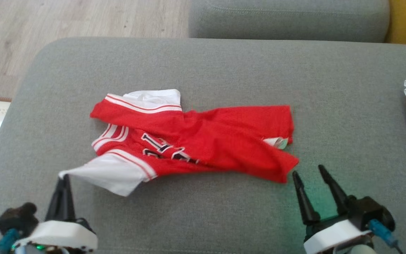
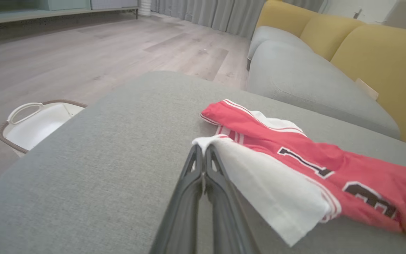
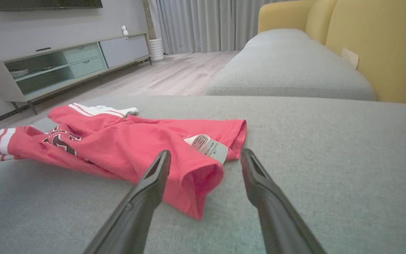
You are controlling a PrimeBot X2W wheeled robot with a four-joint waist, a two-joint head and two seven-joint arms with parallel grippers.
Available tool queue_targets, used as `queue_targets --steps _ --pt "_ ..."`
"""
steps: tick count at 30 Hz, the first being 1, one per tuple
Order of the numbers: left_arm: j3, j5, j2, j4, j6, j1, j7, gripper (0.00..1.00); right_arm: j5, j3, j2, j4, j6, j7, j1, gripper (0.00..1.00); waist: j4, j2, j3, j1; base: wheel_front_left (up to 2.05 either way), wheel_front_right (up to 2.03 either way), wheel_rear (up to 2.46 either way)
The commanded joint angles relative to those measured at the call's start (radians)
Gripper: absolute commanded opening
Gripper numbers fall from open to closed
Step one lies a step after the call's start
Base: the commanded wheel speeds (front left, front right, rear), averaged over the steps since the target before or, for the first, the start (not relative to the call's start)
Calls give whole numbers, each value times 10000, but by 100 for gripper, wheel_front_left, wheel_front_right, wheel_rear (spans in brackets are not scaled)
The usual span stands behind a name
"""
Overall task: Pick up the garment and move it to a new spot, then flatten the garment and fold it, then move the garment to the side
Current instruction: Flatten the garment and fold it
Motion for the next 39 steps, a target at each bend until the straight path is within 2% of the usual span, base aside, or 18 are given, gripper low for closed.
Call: queue_targets --steps 1,10,17,18,19,24,29,33,39 --pt "500 -29 215 -394 110 -339 -155 0 117 328 -151 -211 -9 -38 -366 100 14 0 45 0 0 0 0" --pt "787 -205 300 -402 132 -425 -314 0 1765 2037 -720 623 -9 -38 -803 100 90 0 316 0 0 0 0" --pt "600 -218 209 -260 6 -640 -372 0 2491 2531 -557 1181 -9 -38 -1649 100 234 0 530 0 0 0 0" --pt "568 -211 209 -238 -23 -687 -379 0 2626 2540 -518 1236 -9 -38 -1814 69 256 0 558 0 0 0 0" --pt "544 -201 215 -217 -47 -740 -387 0 2709 2546 -507 1277 -9 -38 -1979 0 273 0 574 0 0 0 0" --pt "601 -141 366 -273 -168 -894 -480 0 2933 1773 -501 637 -9 -38 -2597 0 247 0 521 0 0 0 0" --pt "664 -157 491 -740 -503 -879 -595 0 2804 823 -772 -412 -9 -38 -2803 0 105 0 282 0 0 0 0" --pt "832 -142 632 -1542 -665 -815 -651 0 2533 28 -1170 -1538 -9 -38 -2934 0 -107 0 -44 0 0 0 0" --pt "953 -149 1030 -3116 -796 -783 -448 0 2134 -640 -1869 -2878 -9 -38 -3344 0 -469 0 -535 0 0 0 0"
